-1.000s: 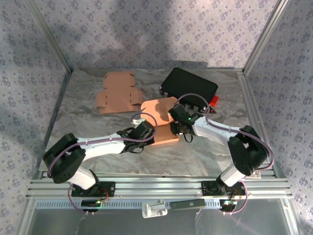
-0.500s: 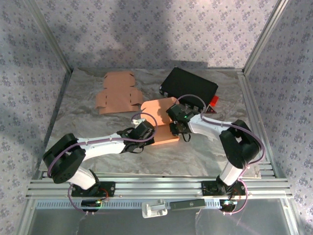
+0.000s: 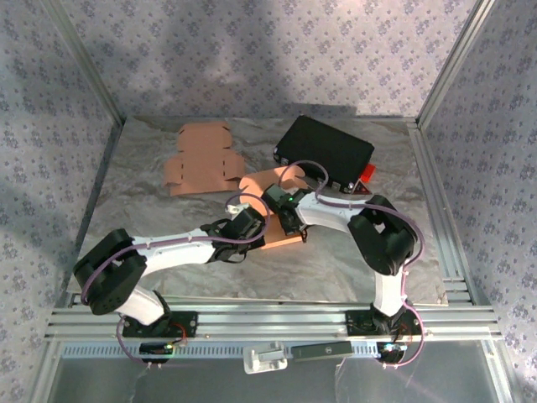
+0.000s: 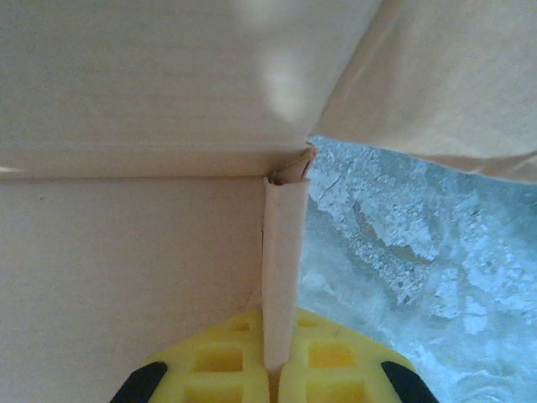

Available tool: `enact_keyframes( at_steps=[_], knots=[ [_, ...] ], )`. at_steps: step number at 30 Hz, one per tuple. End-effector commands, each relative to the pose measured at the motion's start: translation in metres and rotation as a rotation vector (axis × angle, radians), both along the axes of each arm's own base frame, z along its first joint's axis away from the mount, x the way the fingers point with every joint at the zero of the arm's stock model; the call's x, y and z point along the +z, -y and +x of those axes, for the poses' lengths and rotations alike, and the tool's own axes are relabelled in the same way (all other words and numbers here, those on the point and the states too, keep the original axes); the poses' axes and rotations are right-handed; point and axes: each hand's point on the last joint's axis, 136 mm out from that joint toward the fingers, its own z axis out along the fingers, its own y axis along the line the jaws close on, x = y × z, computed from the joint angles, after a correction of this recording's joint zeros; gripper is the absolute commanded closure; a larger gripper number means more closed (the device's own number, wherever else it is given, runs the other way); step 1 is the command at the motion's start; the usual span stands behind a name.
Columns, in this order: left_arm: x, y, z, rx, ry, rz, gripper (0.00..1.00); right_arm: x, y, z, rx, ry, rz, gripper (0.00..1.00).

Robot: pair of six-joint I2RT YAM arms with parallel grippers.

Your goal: Fold the paper box

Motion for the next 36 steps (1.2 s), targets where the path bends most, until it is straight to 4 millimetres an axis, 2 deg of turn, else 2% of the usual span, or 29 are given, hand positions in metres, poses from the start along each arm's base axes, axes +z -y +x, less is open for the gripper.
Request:
enact_keyframes(
  at_steps=[1,5,10,12,13,15,22,27,31,36],
  knots=[
    [-0.022,-0.018,-0.018,-0.031,-0.075,0.108,1.0,0.006,0.014,-0.003,-0.017,0.018,-0.111,1.0],
    [-0.02,-0.018,-0.018,-0.032,-0.073,0.108,1.0,0.01,0.011,-0.005,-0.015,0.019,-0.077,1.0],
    [-0.014,-0.018,-0.018,-0.032,-0.066,0.106,0.99,0.024,0.005,-0.005,-0.007,0.026,0.011,0.71],
    [-0.009,-0.018,-0.017,-0.033,-0.06,0.101,0.87,0.032,0.002,-0.004,-0.006,0.029,0.071,0.63],
    [-0.006,-0.017,-0.016,-0.034,-0.056,0.097,0.8,0.029,0.004,-0.009,-0.005,0.013,0.094,0.61],
    [0.001,-0.014,-0.015,-0.04,-0.048,0.088,0.71,0.034,0.004,-0.01,-0.011,0.008,0.162,0.57],
    [0.023,-0.01,-0.013,-0.056,-0.017,0.062,0.56,0.046,0.001,-0.013,-0.012,-0.013,0.421,0.53],
    [0.026,-0.01,-0.013,-0.069,-0.021,0.049,0.54,0.042,0.004,-0.021,0.009,-0.058,0.588,0.53],
    [0.019,-0.007,-0.014,-0.081,-0.043,0.047,0.55,0.027,0.01,-0.024,0.003,-0.089,0.549,0.59],
    [0.011,-0.002,-0.013,-0.085,-0.057,0.051,0.56,0.016,0.011,-0.026,0.008,-0.088,0.457,0.59]
  ],
)
